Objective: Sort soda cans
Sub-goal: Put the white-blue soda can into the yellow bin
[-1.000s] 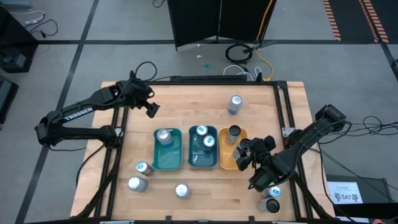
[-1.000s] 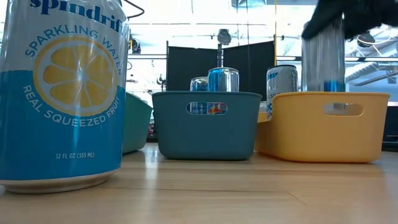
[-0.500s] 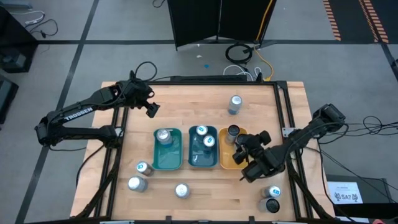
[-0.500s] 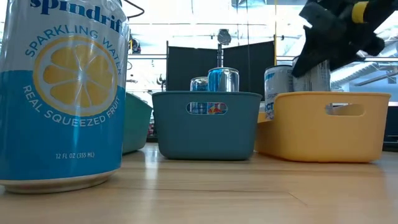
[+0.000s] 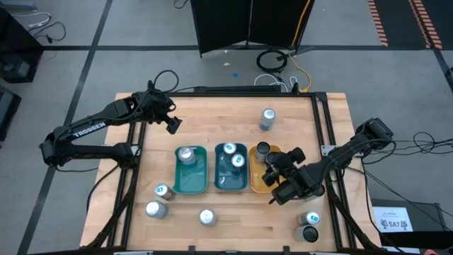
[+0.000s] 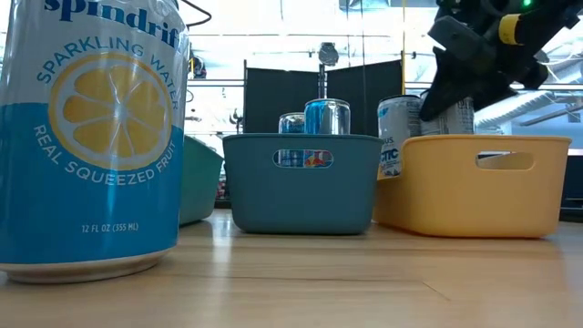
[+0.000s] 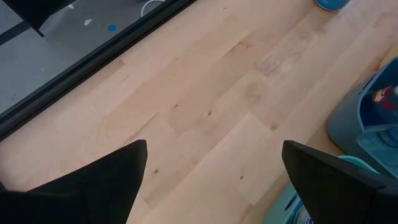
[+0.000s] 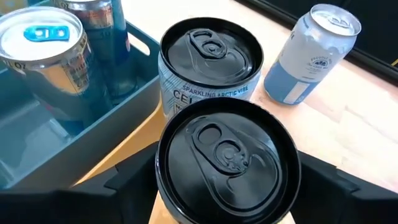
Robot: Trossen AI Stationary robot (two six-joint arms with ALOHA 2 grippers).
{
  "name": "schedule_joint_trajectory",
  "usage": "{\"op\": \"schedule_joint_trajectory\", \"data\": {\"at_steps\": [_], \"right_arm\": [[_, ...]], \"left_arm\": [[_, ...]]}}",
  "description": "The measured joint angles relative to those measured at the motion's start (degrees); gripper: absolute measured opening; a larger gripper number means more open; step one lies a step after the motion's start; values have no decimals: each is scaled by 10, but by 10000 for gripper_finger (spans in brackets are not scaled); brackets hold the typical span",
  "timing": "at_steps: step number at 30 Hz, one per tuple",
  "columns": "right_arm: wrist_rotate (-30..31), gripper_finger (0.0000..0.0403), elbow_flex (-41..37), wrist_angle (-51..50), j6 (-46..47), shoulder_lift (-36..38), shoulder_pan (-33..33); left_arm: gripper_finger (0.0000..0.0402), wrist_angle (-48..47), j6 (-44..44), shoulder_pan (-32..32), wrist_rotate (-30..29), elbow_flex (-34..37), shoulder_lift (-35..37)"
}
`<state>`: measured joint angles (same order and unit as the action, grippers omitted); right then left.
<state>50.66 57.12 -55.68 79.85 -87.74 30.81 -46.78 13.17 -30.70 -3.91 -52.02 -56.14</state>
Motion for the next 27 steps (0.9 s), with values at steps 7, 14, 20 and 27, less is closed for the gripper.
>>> {"op": "schedule_joint_trajectory", "data": {"at_steps": [7,14,20,27], "right_arm": [[-29,302,0,-1,7,0,0],[-30,303,1,9,5,0,0],[-29,304,25,11,-62,0,0],[-28,304,41,-5,-98,0,0]], "left_arm": [[382,0,0,0,0,0,0],[382,0,0,0,0,0,0],[382,0,0,0,0,0,0],[382,0,1,0,0,0,0]]}}
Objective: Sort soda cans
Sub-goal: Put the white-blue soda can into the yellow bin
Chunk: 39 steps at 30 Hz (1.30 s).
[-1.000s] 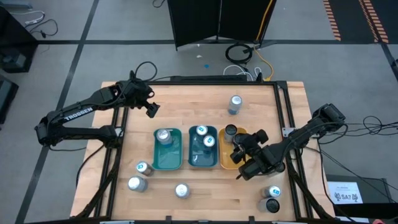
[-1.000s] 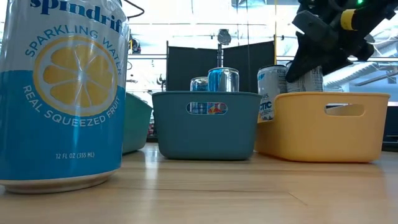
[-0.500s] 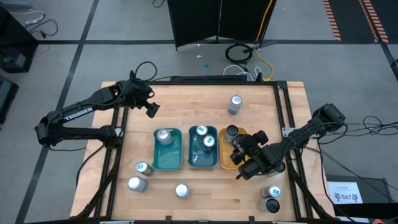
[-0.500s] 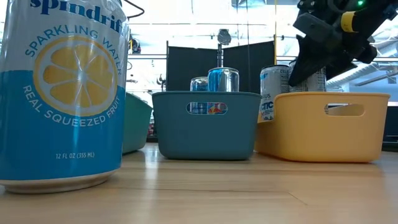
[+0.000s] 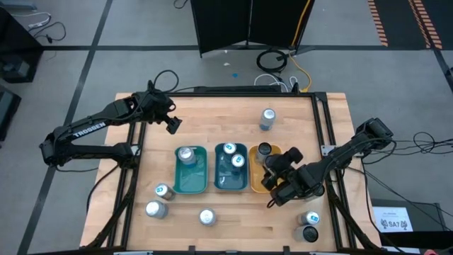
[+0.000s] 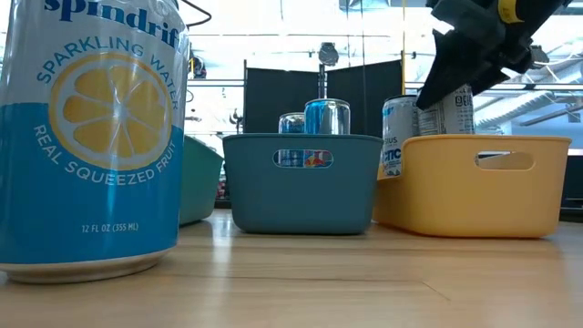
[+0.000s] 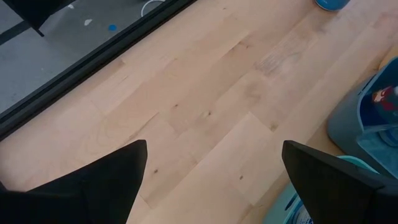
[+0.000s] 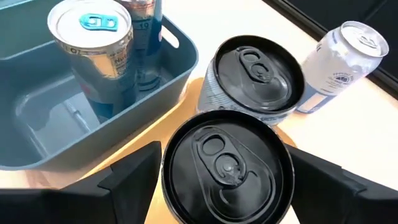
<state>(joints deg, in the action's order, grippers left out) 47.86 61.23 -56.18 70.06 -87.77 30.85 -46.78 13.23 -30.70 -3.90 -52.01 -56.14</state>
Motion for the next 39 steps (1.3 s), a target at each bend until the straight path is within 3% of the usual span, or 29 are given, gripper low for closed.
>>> {"op": "schedule_joint_trajectory", "data": {"at_steps": [23,34,39], "right_arm": [[0,306,0,-39,33,0,0],[0,376,0,-40,13,2,0],[3,386,55,-100,-14,3,0]], "left_arm": [[382,0,1,0,0,0,0],[382,0,1,0,0,0,0],[382,0,0,0,0,0,0]]}}
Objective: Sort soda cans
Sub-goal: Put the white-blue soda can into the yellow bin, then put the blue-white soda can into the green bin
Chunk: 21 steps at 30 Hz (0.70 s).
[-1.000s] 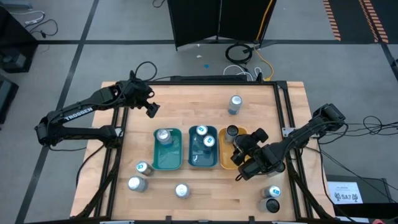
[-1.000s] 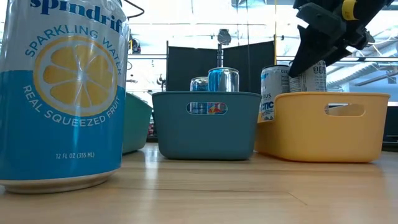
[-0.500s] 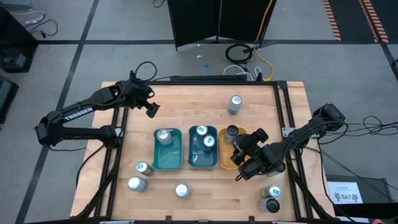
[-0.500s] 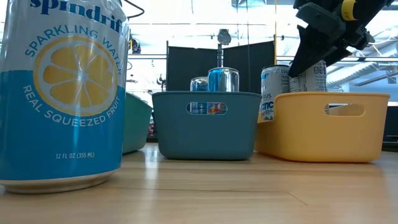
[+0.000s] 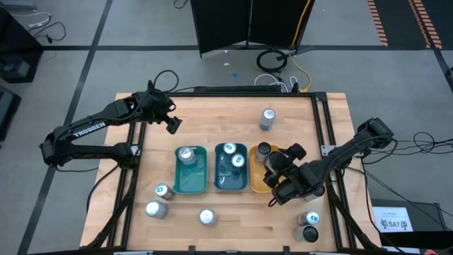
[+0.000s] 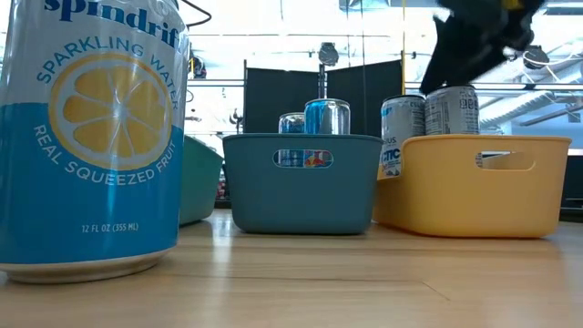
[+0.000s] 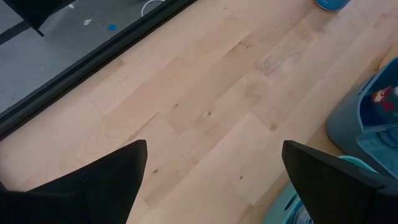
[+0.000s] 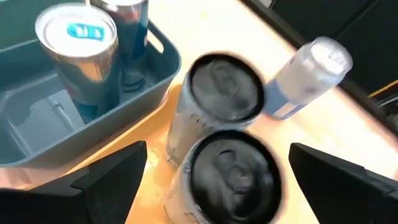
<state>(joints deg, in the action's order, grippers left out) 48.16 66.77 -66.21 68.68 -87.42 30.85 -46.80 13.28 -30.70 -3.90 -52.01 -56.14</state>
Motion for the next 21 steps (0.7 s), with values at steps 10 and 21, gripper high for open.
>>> {"op": "schedule_joint_trajectory", "data": {"at_steps": [10,21], "right_arm": [[9,386,163,-136,-16,0,0],[13,383,215,-178,203,0,-5]], "left_arm": [[382,0,-1,0,0,0,0],[382,0,-1,0,0,0,0]]}}
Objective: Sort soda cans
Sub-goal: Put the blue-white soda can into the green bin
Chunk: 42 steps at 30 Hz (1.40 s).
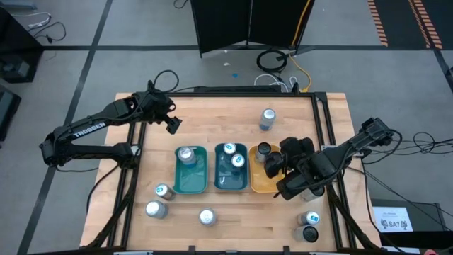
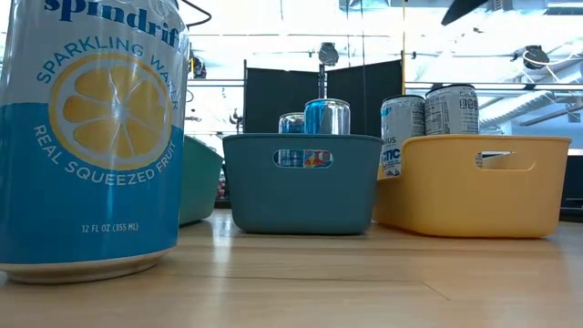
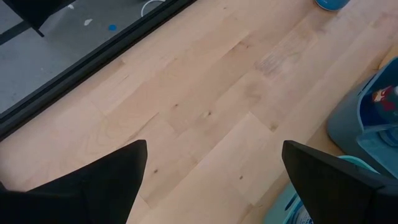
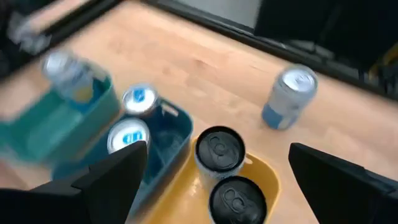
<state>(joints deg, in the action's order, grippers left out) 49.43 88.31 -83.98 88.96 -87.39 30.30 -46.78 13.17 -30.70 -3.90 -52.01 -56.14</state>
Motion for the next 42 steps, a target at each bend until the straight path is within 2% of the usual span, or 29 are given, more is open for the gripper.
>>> {"op": "schedule_joint_trajectory", "data": {"at_steps": [4,7,11,15,19,22,25,29,33,36,42], "right_arm": [[0,380,0,-47,91,0,-1],[0,380,-9,-58,103,5,-11],[-25,380,-61,-60,97,44,-47],[-30,380,-149,-27,96,121,-93],[-34,380,-242,92,-8,227,-160],[-59,380,-294,208,-133,293,-225],[-92,380,-312,301,-271,322,-298],[-176,380,-306,383,-428,302,-404],[-283,380,-284,377,-479,244,-505],[-353,380,-262,362,-511,186,-555],[-374,380,-175,306,-572,70,-588]], "left_arm": [[382,0,0,0,0,0,0],[382,0,0,0,0,0,0],[382,2,0,0,0,0,0],[382,2,0,0,0,0,0],[382,3,0,0,0,0,0],[382,11,0,0,0,0,0],[382,28,0,0,0,0,0],[382,51,0,0,0,0,0],[382,68,0,0,0,0,0],[382,71,0,0,0,0,0],[382,71,0,0,0,0,0]]}}
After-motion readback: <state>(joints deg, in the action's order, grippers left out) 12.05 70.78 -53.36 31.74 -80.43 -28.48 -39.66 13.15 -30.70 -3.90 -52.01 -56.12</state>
